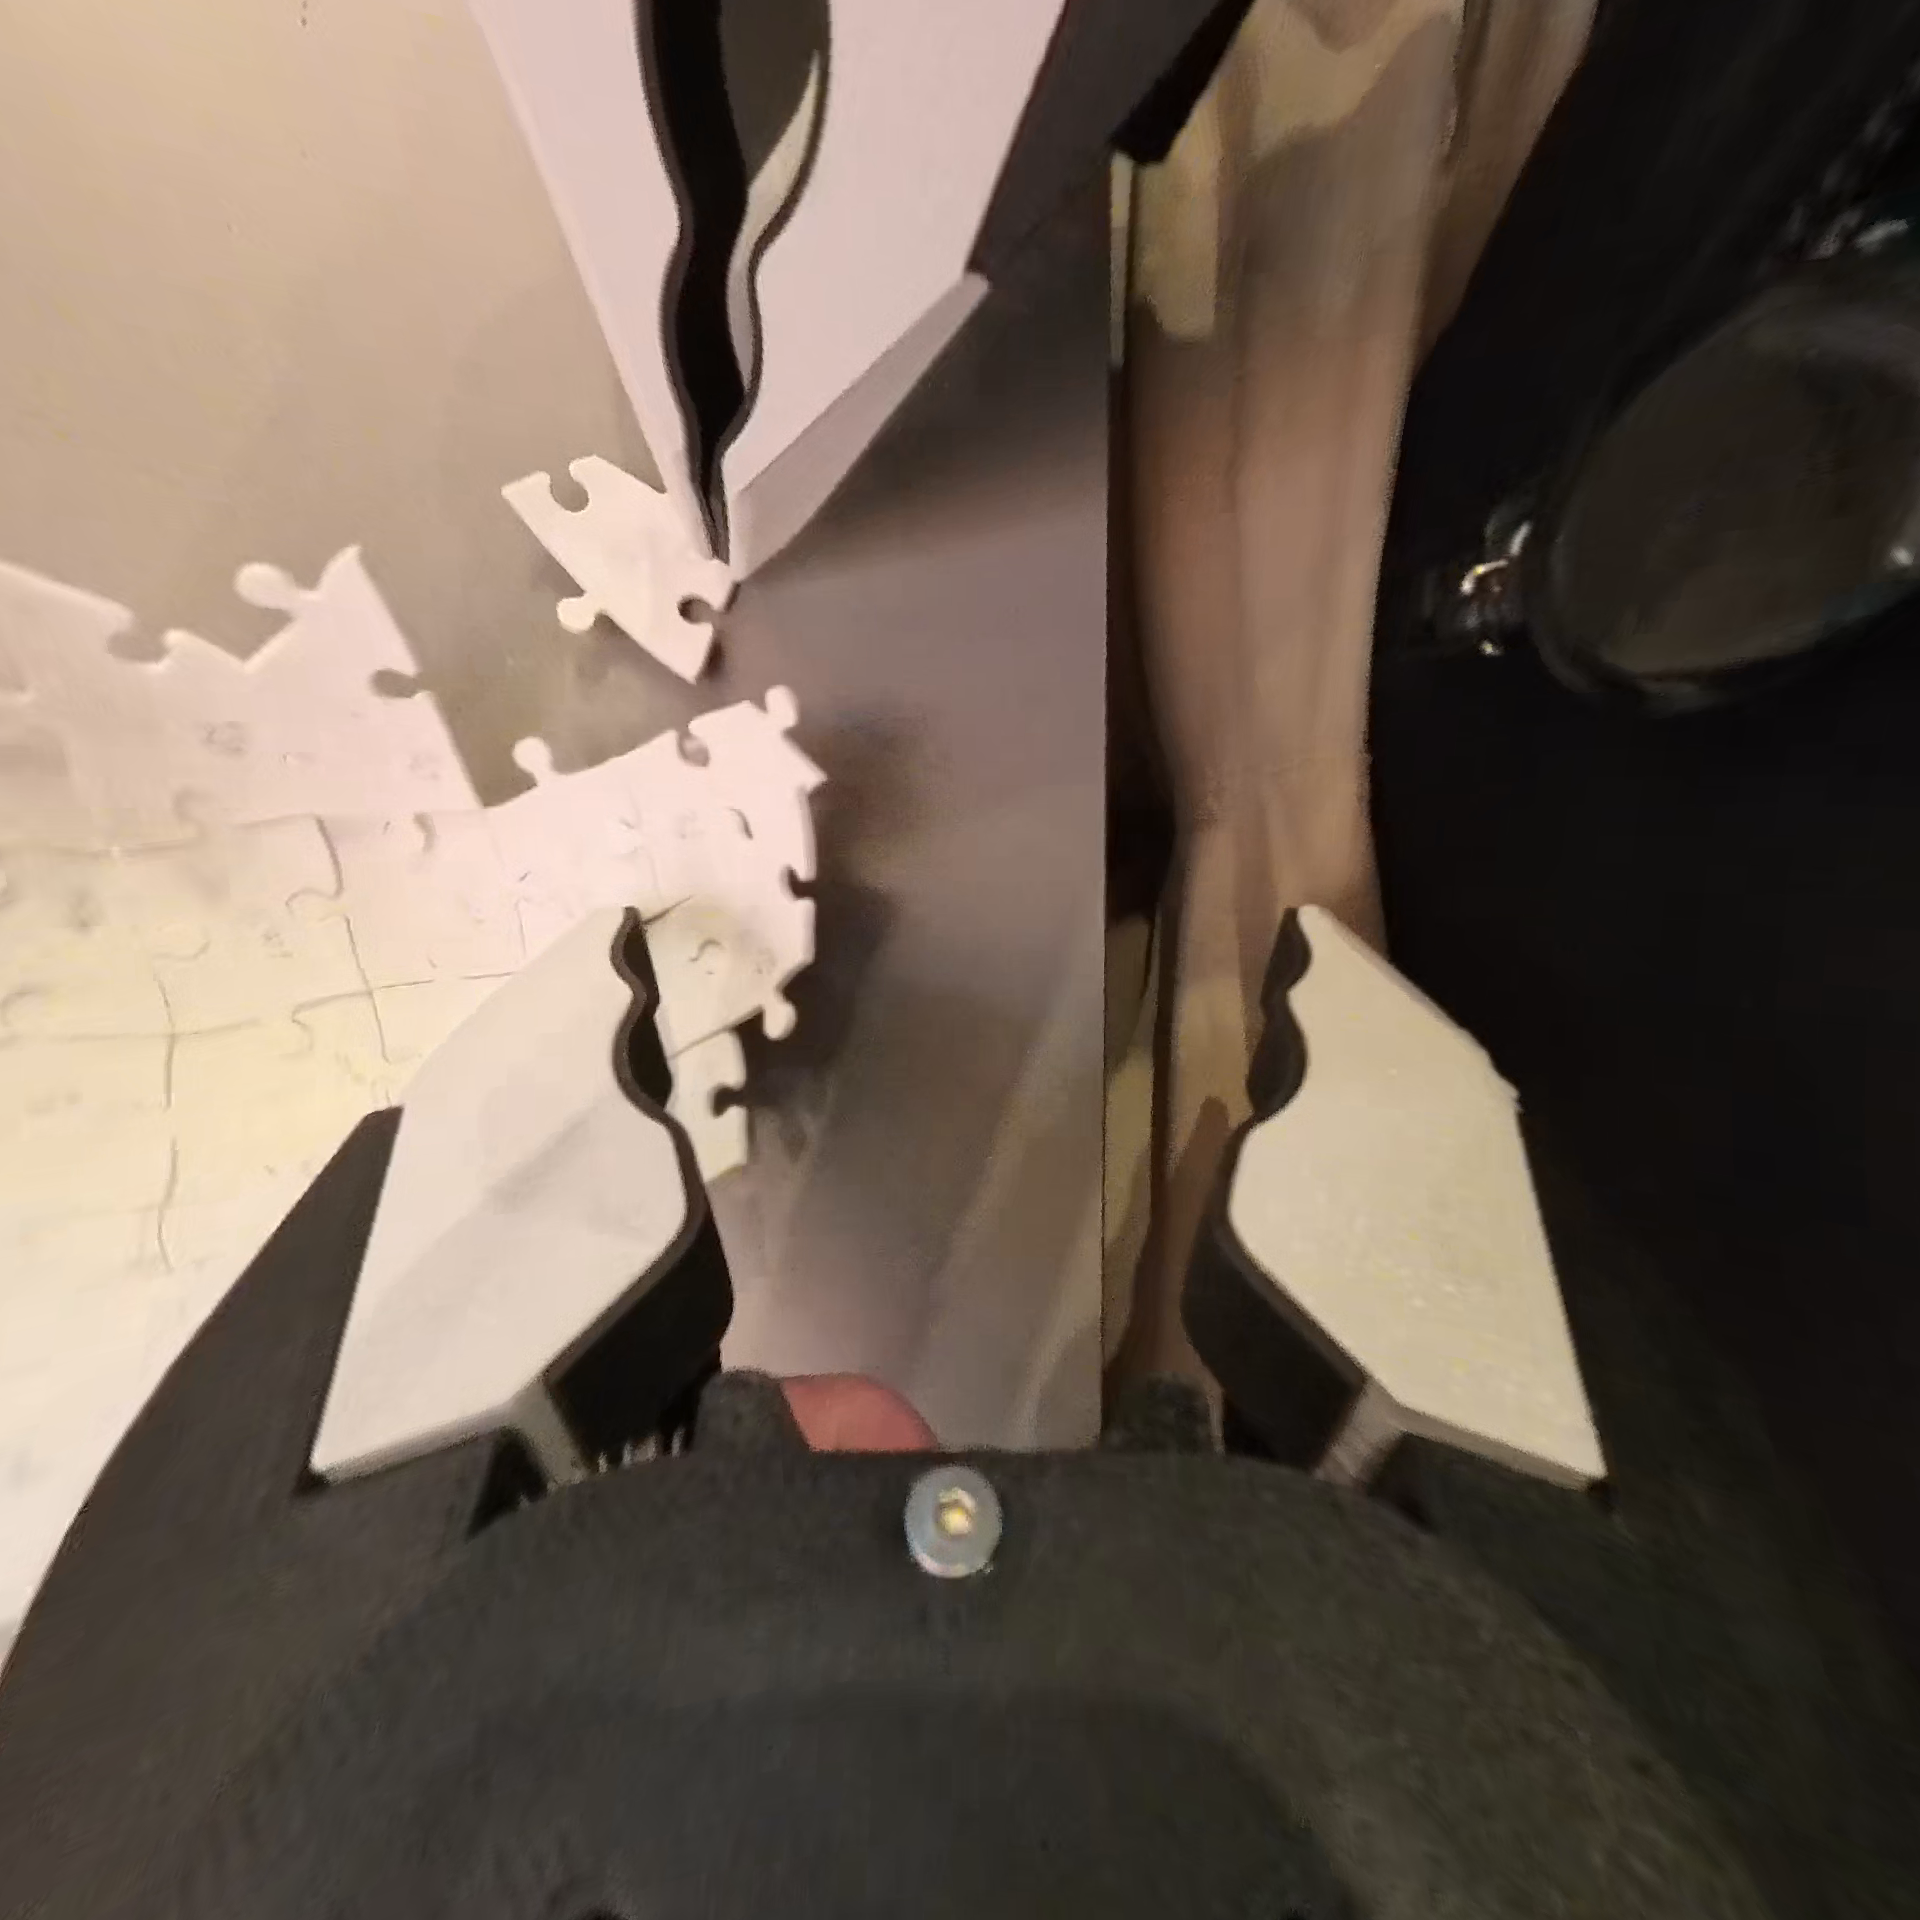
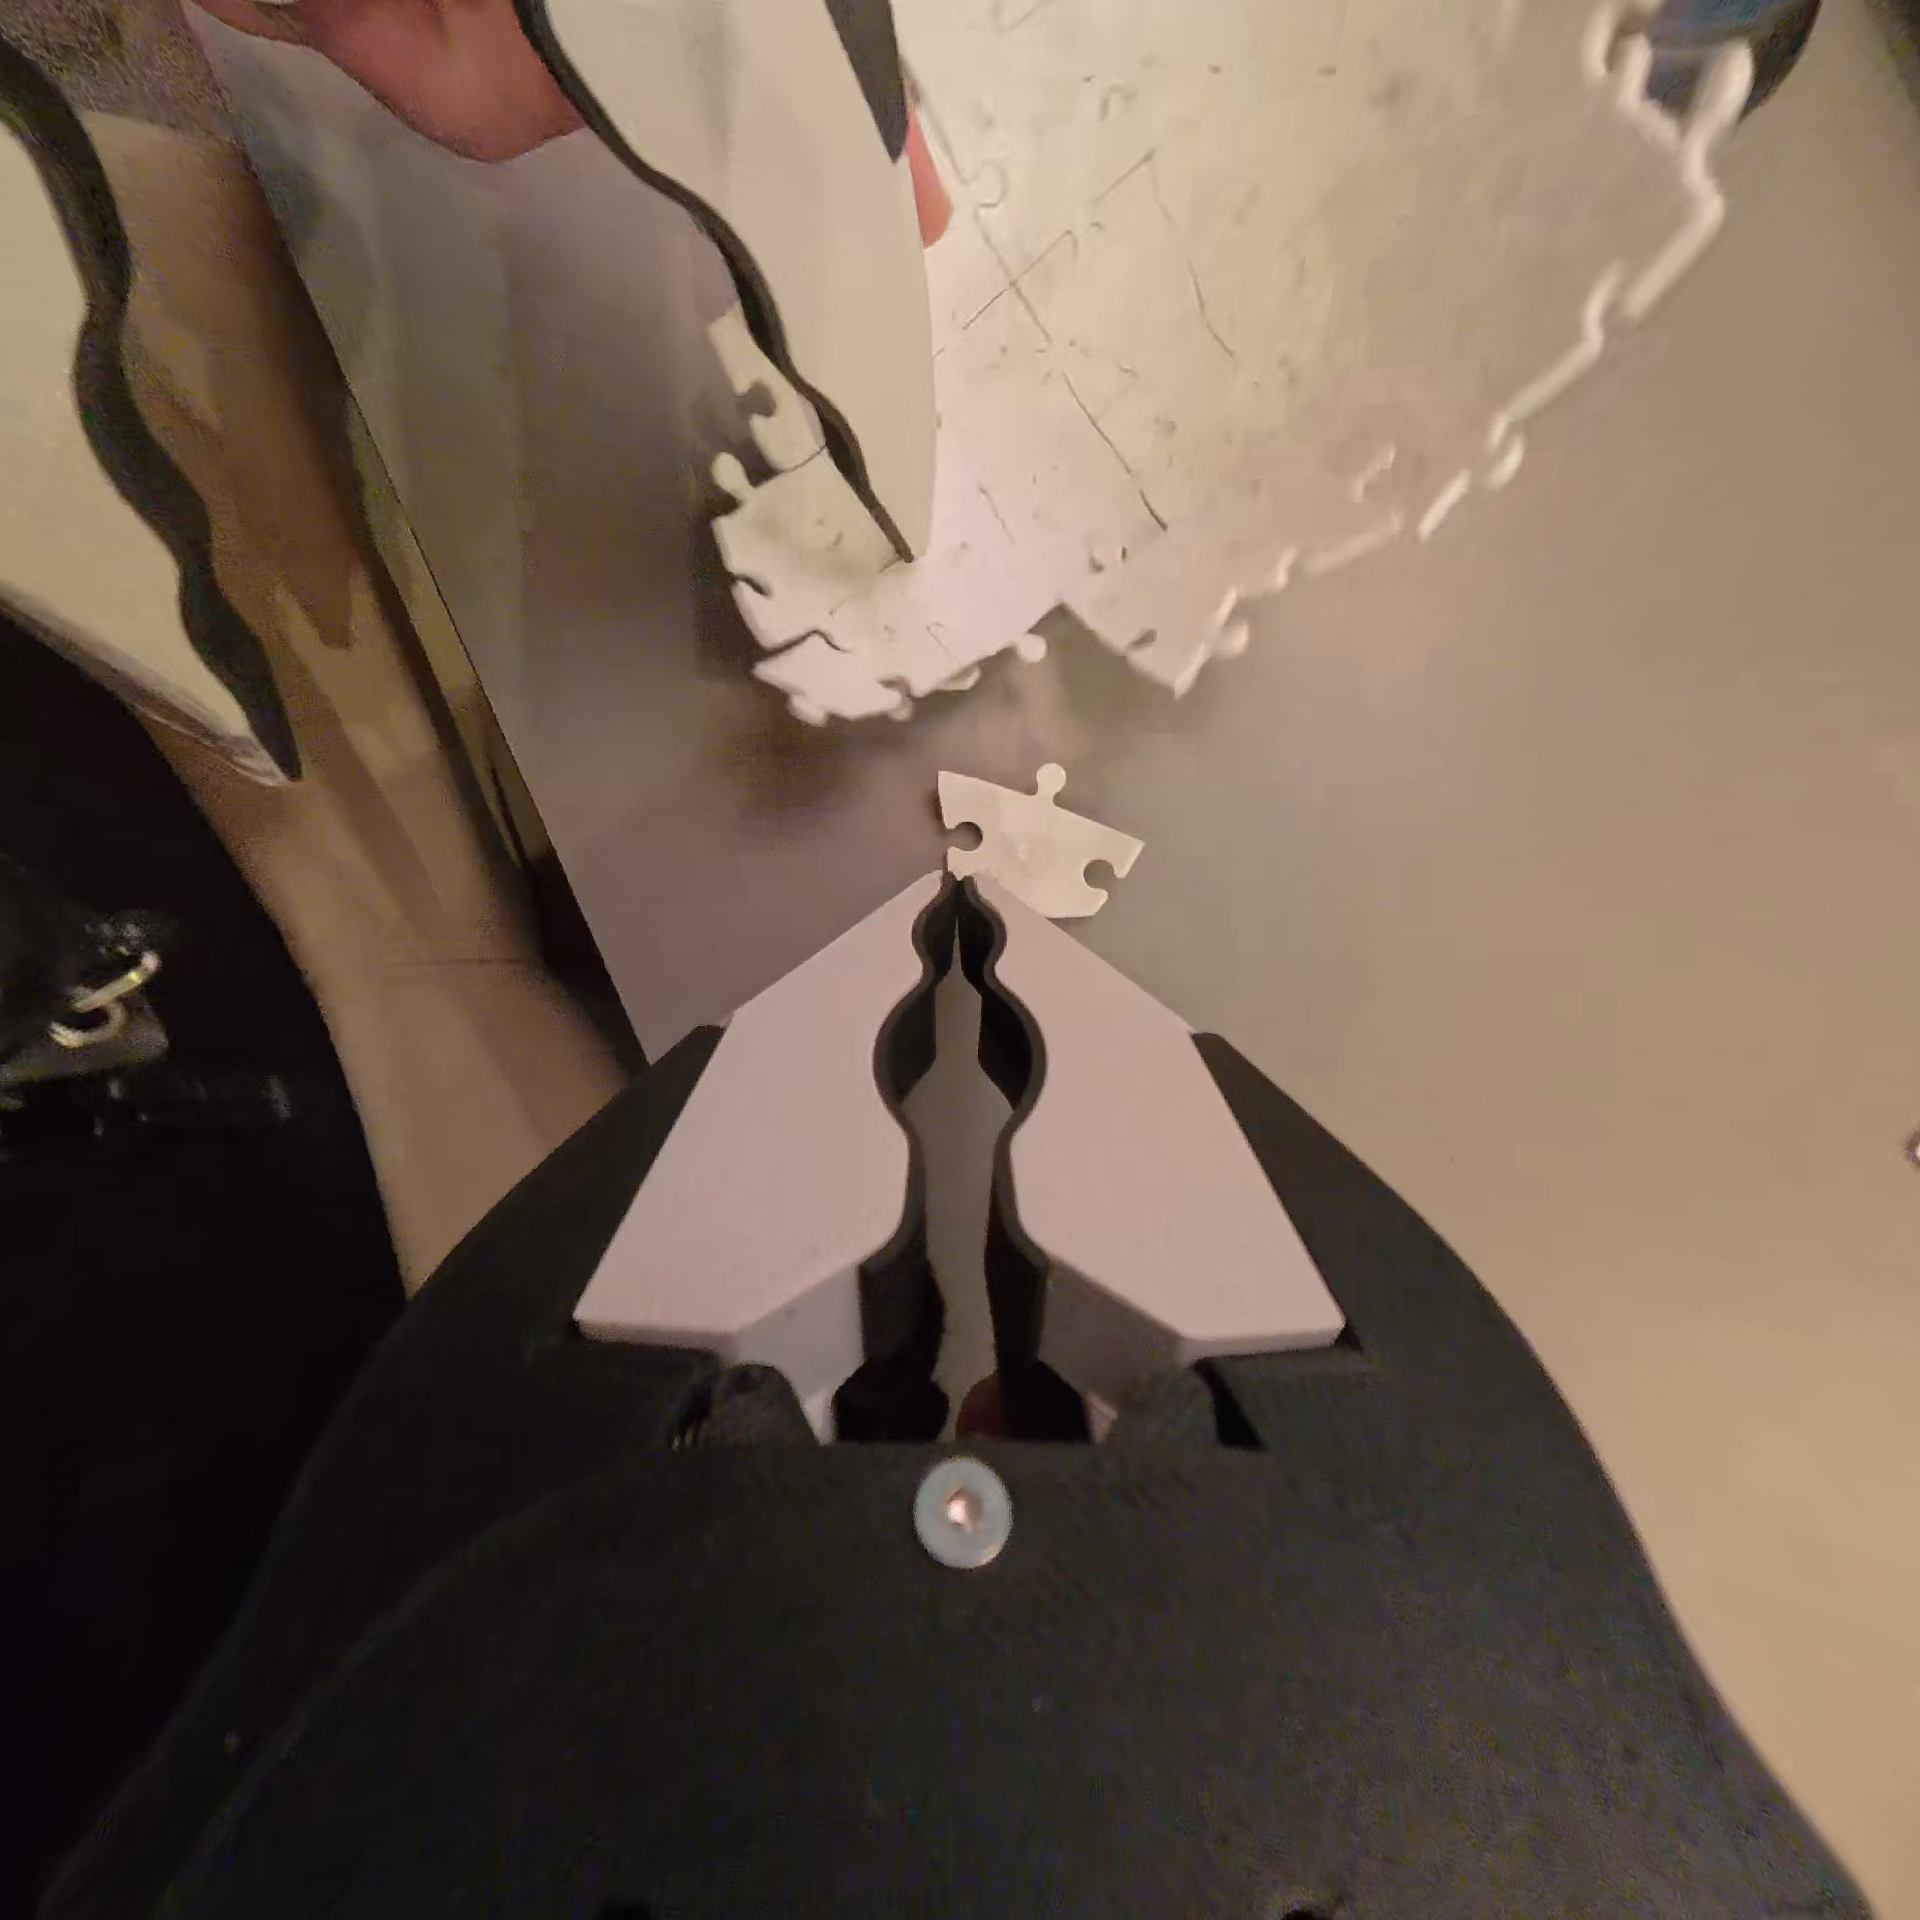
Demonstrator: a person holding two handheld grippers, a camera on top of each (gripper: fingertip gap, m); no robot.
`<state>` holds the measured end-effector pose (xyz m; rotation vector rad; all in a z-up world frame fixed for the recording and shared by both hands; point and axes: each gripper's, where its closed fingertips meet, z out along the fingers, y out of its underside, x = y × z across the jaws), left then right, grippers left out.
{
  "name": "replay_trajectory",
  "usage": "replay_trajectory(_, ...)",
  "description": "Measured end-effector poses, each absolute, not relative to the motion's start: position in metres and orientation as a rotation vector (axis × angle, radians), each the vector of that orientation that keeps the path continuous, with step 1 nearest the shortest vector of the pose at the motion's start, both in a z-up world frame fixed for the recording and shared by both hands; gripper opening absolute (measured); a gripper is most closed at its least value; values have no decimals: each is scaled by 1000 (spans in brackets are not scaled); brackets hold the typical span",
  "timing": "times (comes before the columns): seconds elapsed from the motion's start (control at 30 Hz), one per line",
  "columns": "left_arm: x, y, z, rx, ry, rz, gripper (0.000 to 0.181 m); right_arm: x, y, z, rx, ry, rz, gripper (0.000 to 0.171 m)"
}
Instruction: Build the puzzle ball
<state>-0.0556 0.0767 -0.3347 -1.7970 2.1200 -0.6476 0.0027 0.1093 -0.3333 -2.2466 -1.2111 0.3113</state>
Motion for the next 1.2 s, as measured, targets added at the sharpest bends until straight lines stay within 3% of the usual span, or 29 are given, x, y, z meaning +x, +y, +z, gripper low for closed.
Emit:
replay_trajectory(0.43,-42,83,-339,-1774,2137,-544,107,20,127,-316,-2210,-1123,394,0)
replay_trajectory(0.67,-42,83,-339,-1762,2127,-577,106,22,121,-329,-2199,-1273,394,50)
replay_trajectory(0.7,-42,83,-339,-1759,2128,-578,106,20,120,-330,-2191,-1296,407,51)
replay_trajectory(0.83,-43,83,-339,-1752,2132,-580,106,18,125,-334,-2176,-1322,411,31)
replay_trajectory(1.2,-37,83,-338,-1780,2105,-574,106,20,136,-313,-2208,-1110,496,29)
